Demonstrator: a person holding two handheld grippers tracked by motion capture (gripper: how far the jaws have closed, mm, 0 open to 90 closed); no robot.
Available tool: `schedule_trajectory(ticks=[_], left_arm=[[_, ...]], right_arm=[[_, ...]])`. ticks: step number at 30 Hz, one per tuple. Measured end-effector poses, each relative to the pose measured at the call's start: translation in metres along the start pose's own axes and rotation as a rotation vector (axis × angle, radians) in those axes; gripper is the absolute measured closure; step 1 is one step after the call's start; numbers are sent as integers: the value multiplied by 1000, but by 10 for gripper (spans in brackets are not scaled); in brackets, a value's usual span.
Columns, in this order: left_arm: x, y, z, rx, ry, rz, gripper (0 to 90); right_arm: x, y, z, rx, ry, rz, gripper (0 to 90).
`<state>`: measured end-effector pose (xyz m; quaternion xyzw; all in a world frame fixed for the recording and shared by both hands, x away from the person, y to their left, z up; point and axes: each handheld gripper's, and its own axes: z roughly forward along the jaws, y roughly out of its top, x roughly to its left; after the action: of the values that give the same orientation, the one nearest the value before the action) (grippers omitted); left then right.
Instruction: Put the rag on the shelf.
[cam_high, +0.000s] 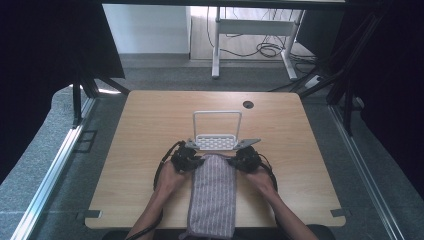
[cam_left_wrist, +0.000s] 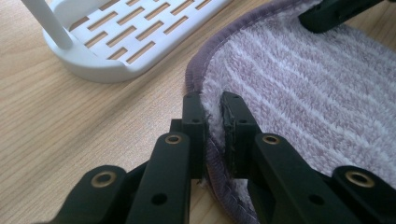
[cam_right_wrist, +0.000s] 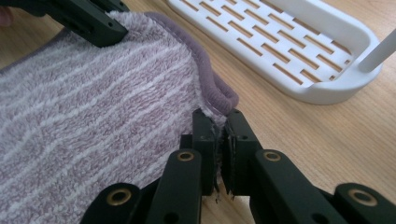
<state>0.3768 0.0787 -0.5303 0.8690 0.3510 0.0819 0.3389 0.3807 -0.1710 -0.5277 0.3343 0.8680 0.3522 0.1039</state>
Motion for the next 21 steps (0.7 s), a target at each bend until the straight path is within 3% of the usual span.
schedule_trajectory(ticks=[21], left_arm=[[-18,37,-60,-162,37,81,813]], right_arm=[[4,36,-62,-146,35,-36,838]])
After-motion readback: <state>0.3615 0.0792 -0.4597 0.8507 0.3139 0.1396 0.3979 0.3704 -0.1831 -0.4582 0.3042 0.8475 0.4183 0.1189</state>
